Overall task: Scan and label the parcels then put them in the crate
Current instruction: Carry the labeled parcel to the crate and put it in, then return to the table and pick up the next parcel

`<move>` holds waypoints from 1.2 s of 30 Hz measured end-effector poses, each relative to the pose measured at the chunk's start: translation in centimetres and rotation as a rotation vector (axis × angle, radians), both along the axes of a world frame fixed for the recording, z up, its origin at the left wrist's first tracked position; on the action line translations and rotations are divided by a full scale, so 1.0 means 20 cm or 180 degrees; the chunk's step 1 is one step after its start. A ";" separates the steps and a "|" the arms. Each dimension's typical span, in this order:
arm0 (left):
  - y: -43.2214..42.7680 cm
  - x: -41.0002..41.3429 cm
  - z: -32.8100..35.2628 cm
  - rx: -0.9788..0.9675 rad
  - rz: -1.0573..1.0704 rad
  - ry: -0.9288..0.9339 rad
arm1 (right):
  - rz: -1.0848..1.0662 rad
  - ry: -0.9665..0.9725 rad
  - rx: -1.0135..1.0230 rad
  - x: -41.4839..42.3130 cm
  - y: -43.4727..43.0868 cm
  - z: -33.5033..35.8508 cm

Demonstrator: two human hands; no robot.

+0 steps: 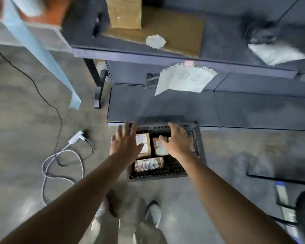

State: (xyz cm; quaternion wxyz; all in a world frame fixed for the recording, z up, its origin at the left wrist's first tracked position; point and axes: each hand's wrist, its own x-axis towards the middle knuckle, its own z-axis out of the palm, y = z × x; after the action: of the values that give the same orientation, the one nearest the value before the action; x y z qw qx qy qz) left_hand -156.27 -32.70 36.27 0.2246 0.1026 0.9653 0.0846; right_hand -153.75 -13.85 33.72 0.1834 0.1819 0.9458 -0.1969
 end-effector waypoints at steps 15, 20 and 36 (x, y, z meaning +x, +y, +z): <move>-1.08 0.04 1.19 0.0375 0.0257 0.1020 | 0.0417 0.0507 -0.0009 -0.05 -1.03 1.27; -1.76 -0.06 1.39 0.0388 0.0332 0.1157 | 0.0503 0.0731 -0.0190 -0.16 -1.69 1.48; -3.04 -0.36 1.67 0.0451 0.0906 0.1293 | 0.0771 0.1110 -0.0629 -0.66 -3.03 1.71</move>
State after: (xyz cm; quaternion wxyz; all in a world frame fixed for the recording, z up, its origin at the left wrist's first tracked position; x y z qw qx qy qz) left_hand -163.39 -93.53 69.59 0.0042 -0.0039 0.9870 0.1605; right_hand -166.87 -74.49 67.84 0.0564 0.0114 0.9542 -0.2935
